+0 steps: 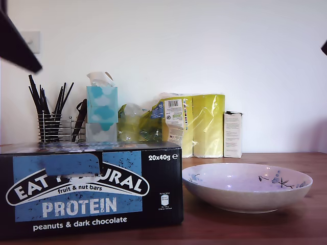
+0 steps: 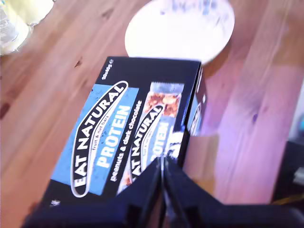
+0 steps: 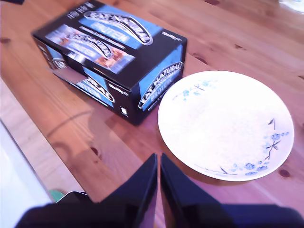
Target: Open the carton box of snackbars
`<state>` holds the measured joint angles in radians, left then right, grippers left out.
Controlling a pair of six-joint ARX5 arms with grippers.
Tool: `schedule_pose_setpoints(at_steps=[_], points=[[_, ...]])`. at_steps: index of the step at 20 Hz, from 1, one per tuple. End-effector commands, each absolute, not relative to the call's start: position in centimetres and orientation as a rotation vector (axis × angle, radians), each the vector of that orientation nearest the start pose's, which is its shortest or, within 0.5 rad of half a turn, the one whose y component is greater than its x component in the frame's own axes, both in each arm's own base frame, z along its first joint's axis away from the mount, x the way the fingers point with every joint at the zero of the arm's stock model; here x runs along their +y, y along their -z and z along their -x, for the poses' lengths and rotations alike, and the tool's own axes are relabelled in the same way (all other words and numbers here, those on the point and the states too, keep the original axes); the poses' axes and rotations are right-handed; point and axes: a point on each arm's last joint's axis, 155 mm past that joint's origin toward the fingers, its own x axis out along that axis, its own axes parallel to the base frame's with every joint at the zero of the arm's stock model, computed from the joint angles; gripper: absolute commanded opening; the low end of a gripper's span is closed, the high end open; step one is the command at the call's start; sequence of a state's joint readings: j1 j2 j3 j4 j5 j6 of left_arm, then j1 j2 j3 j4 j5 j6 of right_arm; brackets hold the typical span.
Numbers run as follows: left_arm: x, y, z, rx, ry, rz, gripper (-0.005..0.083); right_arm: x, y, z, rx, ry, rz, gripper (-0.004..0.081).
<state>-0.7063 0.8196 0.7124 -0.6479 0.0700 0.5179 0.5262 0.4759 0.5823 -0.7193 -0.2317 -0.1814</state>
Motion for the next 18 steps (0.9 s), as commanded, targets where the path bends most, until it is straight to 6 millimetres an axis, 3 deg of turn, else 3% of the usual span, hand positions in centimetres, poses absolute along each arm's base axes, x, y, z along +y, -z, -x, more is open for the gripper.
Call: schedule_pose_setpoints(at_steps=[1,5,7,8,11,12,18], points=[[-19.0,-14.7,-20.2,0.531,0.903,-0.809,-0.0022,15.0,-17.5,-17.4,0.53,-0.782,0.273,-0.0013],[-21.5,-14.6,-20.7,0.463,0.903,-0.892,-0.0021,14.9,-17.5,-17.5,0.525,-0.773,0.29,-0.0013],[-21.9,-13.7,-20.4,0.48,0.929,-0.934,-0.0021,15.0,-17.7,-17.6,0.517,-0.773,0.288,-0.0013],[-22.2,-13.2,-20.0,0.495,0.955,-0.926,0.0015,15.0,-17.7,-17.6,0.513,-0.773,0.287,-0.0013],[-22.8,-12.5,-19.5,0.54,0.981,-0.871,0.0359,15.1,-17.8,-17.7,0.51,-0.773,0.286,-0.0013],[-22.9,-12.5,-19.6,0.537,0.979,-0.873,0.0413,15.1,-17.8,-17.7,0.508,-0.774,0.286,-0.0013],[-23.4,-11.1,-20.4,0.564,0.918,-0.923,0.0415,15.2,-18.1,-17.8,0.499,-0.773,0.282,-0.0013]])
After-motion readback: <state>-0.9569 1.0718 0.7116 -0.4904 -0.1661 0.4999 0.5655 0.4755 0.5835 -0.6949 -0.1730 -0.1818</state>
